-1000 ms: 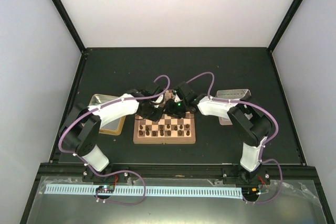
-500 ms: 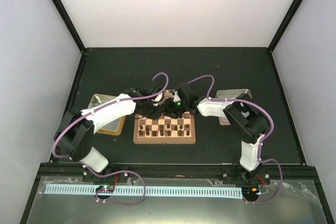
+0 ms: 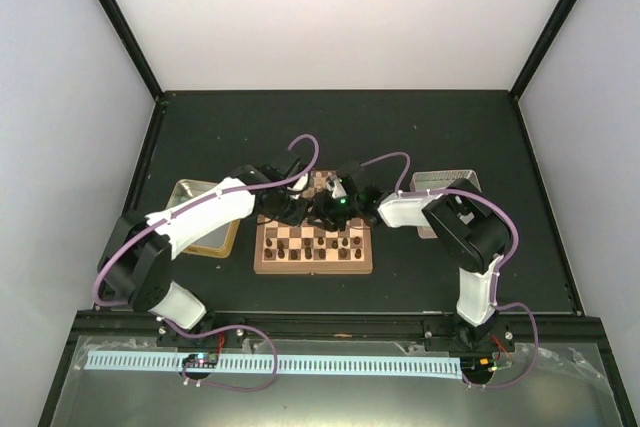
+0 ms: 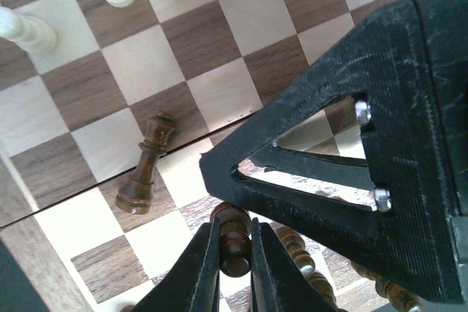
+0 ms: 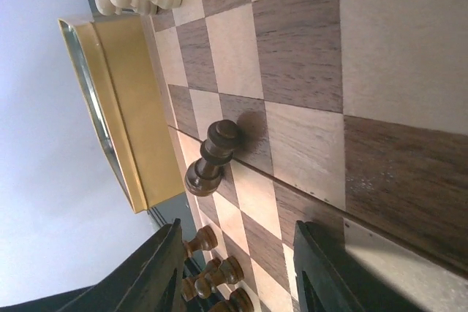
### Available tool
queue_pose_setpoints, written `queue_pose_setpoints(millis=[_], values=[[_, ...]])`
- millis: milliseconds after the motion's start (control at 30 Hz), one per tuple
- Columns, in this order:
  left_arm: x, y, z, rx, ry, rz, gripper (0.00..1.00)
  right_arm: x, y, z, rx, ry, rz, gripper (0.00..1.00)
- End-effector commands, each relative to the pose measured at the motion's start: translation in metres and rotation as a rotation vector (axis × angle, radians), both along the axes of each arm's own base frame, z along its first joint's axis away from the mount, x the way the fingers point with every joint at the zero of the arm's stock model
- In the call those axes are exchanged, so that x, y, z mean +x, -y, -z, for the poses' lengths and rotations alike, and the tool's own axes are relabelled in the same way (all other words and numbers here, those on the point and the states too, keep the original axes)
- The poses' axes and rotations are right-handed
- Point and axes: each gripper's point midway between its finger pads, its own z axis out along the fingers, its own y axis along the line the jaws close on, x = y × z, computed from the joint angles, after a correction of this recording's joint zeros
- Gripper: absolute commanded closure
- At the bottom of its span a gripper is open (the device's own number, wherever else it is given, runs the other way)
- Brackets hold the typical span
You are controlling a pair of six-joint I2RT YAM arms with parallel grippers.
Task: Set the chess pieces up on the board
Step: Pick up the chess piece from the chessboard.
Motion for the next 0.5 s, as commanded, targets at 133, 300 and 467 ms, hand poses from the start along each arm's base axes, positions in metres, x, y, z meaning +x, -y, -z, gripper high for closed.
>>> queue_pose_setpoints(millis=[133, 300, 467], values=[[0.016, -0.028, -0.034, 0.024, 0.143, -0.127, 0.98, 0.011, 0.013, 0.0, -0.105, 0.056, 0.041, 0.59], [0.006, -0.031, -0.029, -0.003, 0.103, -0.115, 0.98, 0.015, 0.033, -0.001, -0.215, 0.121, 0.073, 0.6], [-0.012, -0.029, -0.004, 0.001, 0.011, -0.072, 0.97, 0.019, 0.053, -0.008, -0.308, 0.187, 0.107, 0.6]])
